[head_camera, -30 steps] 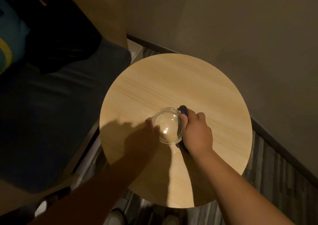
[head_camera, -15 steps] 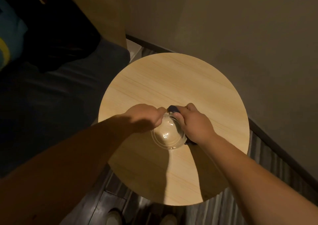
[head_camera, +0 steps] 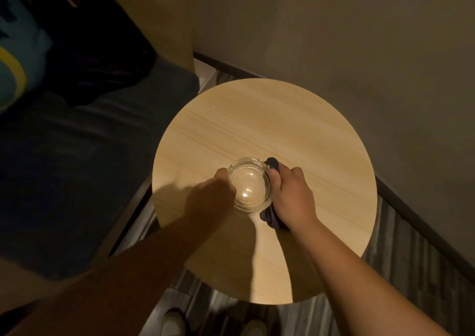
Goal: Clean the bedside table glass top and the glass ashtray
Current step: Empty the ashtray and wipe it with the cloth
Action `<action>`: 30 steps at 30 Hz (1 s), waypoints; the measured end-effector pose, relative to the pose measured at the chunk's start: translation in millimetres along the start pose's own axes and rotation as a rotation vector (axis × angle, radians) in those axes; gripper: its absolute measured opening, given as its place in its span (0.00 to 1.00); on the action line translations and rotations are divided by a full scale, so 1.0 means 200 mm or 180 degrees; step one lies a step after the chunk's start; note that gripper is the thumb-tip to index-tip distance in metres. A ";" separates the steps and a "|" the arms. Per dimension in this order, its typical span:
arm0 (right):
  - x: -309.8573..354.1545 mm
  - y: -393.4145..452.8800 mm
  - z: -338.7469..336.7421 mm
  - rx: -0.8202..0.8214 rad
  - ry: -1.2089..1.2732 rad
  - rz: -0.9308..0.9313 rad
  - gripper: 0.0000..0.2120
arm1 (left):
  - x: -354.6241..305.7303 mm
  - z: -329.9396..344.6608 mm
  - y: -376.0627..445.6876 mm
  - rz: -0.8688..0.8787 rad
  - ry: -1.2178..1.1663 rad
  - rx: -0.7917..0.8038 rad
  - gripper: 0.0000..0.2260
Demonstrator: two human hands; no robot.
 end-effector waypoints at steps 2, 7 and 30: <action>0.00 0.04 -0.04 0.0163 -0.0109 -0.0191 0.21 | 0.00 -0.02 0.05 0.0393 0.0767 -0.0007 0.14; 0.06 0.11 -0.07 0.0555 -0.0699 -0.0664 0.19 | -0.03 -0.12 0.28 0.1103 0.0681 0.1305 0.09; 0.06 0.14 -0.06 0.0562 -0.0650 -0.0558 0.20 | 0.01 -0.13 0.24 0.1116 0.0696 0.1290 0.10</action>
Point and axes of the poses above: each hand's wrist, its own y-axis towards the middle knuckle, its own z-axis out of the palm, x = y × z, the point moved 4 cm from there along y, towards the middle knuckle, and after that the axes turned 13 degrees about x, right-handed, at the moved point
